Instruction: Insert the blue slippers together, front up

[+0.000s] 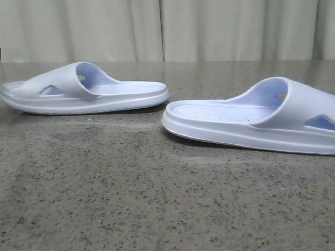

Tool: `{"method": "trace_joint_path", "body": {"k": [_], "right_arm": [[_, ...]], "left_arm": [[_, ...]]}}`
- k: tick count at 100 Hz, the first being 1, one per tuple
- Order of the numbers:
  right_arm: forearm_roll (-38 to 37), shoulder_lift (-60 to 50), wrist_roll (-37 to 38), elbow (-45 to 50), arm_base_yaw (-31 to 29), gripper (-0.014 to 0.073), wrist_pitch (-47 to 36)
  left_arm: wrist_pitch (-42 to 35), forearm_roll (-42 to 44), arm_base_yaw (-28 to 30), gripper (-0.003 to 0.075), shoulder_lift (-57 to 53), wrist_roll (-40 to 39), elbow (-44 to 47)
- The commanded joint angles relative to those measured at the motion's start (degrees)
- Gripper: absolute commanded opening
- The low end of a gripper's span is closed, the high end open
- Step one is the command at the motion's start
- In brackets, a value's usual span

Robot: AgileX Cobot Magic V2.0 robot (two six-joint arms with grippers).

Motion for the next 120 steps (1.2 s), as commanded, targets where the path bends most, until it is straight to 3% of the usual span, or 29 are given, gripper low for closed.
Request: {"method": "trace_joint_path", "body": {"k": [1,12,28,56,70,96,120], "right_arm": [[1.61,-0.81,-0.86,-1.45,-0.35,-0.0107,-1.16],[1.61,-0.81,-0.86,-1.45,-0.35,-0.0107,-1.97],[1.61,-0.81,-0.86,-1.45,-0.35,-0.0107,-2.25],[1.61,-0.81,-0.86,-1.45,-0.35,-0.0107,-2.6],[1.61,-0.81,-0.86,-1.45,-0.35,-0.0107,-2.6],[1.61,-0.81,-0.86,-1.45,-0.35,-0.0107,-2.49],[5.44,-0.81,-0.86,-1.45,-0.35,-0.0107,0.63]], "left_arm": [[0.43,-15.24,3.23,0.0373,0.97,10.32,-2.19],[6.8,-29.24,7.29,0.0373,4.44,23.69,-2.19],[9.82,-32.85,9.28,0.0373,9.53,25.36,-2.19],[15.56,-44.77,9.28,0.0358,15.74,35.49,-2.19],[16.01,-45.12,9.28,0.0269,17.15,35.71,-2.19],[19.26,-46.39,9.28,0.0013,18.54,38.49,-2.19],[22.38,-47.14,10.96,0.0015,18.54,38.62,-2.19]]}}
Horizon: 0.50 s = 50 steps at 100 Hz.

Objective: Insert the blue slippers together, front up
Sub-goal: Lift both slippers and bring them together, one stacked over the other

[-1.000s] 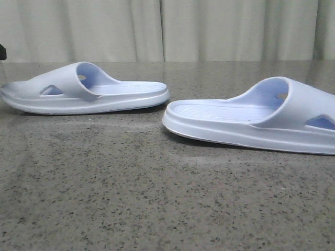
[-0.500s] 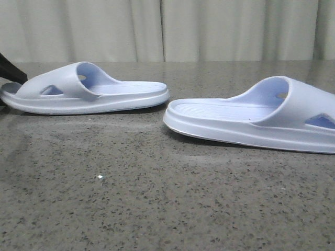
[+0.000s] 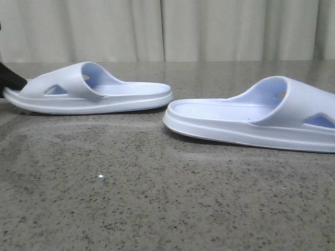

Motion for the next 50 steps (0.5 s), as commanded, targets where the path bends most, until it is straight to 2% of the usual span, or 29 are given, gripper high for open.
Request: {"method": "trace_joint_path", "body": {"k": [1,12,37,50], "right_arm": [[4.52,-0.81,-0.77,-1.45,-0.35,-0.0107,1.45],[8.62,-1.17,-3.72,-1.98,-0.35,-0.0107,4.07],[14.33,-2.09,-4.12,-6.32,-0.35,-0.0107,9.72],[18.69,-2.2,-4.98,-9.29,-0.35,-0.0107,13.13]], "left_arm": [[4.93,-2.66,1.1,0.0015,-1.63,0.58,-1.5],[9.16,-2.66,3.64,0.0015,-2.11,1.97,-1.5],[15.89,-2.81,11.46,0.0015,-4.87,1.97,-1.5],[20.06,-3.04,13.48,0.0015,-5.1,1.97,-1.5]]}}
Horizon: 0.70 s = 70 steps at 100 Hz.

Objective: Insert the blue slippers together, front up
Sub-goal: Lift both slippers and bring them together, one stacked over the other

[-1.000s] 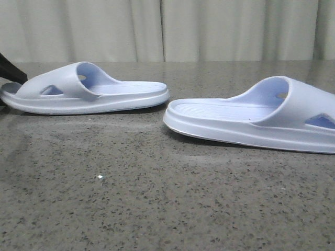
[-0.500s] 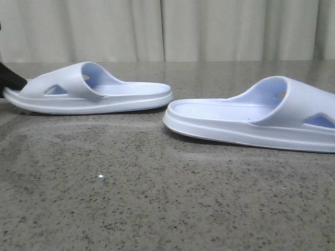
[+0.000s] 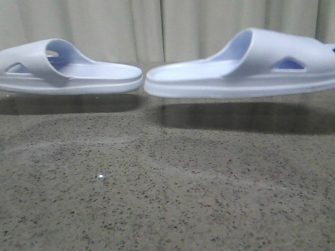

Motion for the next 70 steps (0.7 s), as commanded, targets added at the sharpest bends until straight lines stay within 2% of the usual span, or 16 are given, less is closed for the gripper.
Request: {"method": "trace_joint_path", "body": {"k": [1,23,70], "right_arm": [[6.91,-1.87,-1.8,-3.67,-0.35,-0.0107,4.66],[9.78,-1.87,-2.07,-6.39,0.03,-0.0106,5.38],[9.15,0.12,-2.93,-6.39,7.46,-0.0106,-3.02]], "left_arm": [[6.62,-3.46,1.07,0.0015,-2.41,0.1,-1.5],[12.27,-5.01,-0.43,0.0015,-2.41,-0.01,-0.89],[14.02,-9.79,-7.64,0.0015,-2.41,-0.43,2.08]]}}
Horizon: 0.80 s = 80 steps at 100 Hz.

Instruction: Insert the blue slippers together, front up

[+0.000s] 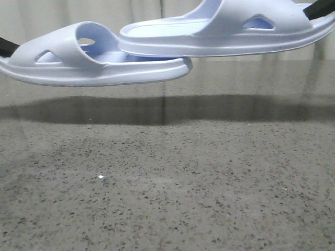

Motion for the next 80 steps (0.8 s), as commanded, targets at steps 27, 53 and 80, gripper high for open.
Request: {"method": "trace_joint_path", "body": {"k": [27,53,80], "right_arm": [[3.84,6.12,-2.31,-1.86,3.76,-0.0106,0.44],[8.75,11.28,-6.09,-2.19,8.59,-0.0106,0.16],[9.03,17.4,-6.09,-9.45,15.97,-0.0106,0.26]], "left_arm": [[6.19,-6.92,-3.85,0.0015,-2.28,-1.29,-1.02],[6.19,-8.34,-6.63,0.0015,-2.28,-1.39,-1.02],[6.19,-8.85,-8.15,0.0015,-1.71,-1.39,-1.02]]}}
